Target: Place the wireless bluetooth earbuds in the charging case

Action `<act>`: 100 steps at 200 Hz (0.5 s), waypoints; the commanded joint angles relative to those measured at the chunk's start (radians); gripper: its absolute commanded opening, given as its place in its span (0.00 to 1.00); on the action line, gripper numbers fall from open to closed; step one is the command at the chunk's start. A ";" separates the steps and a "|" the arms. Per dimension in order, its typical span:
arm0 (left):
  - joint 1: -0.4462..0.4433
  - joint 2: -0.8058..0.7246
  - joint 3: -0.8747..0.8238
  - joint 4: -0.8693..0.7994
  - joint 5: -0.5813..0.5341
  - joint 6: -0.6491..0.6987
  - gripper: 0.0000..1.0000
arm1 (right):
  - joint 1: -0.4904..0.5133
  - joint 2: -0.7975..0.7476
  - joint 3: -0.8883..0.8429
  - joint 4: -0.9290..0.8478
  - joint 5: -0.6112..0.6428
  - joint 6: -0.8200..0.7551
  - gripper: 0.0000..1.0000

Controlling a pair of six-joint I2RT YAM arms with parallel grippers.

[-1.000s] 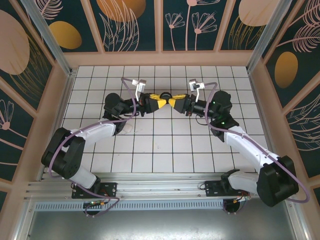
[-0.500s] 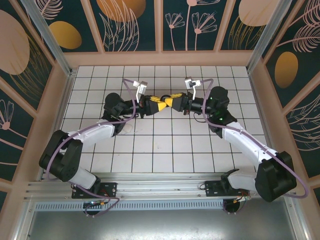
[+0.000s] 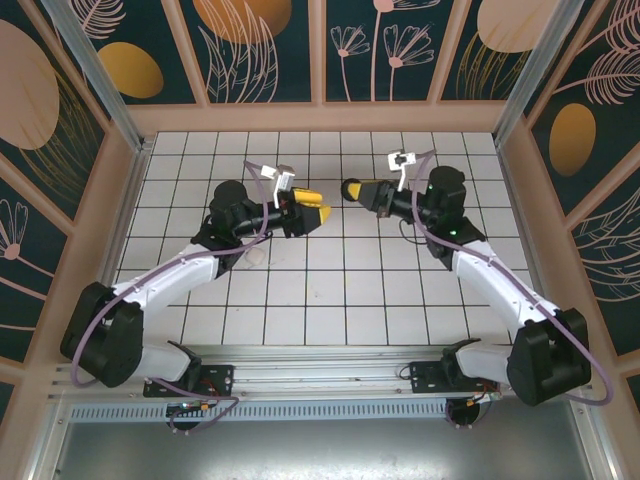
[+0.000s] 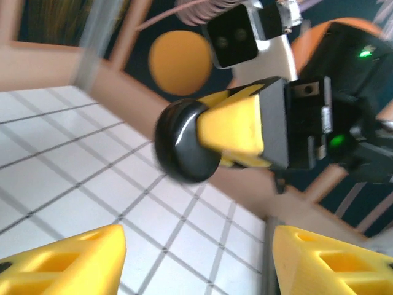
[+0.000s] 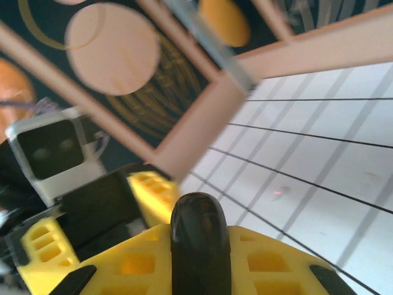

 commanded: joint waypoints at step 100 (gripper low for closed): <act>0.018 -0.229 -0.093 -0.438 -0.675 0.171 0.92 | -0.070 0.673 0.279 -0.342 0.034 -0.088 0.14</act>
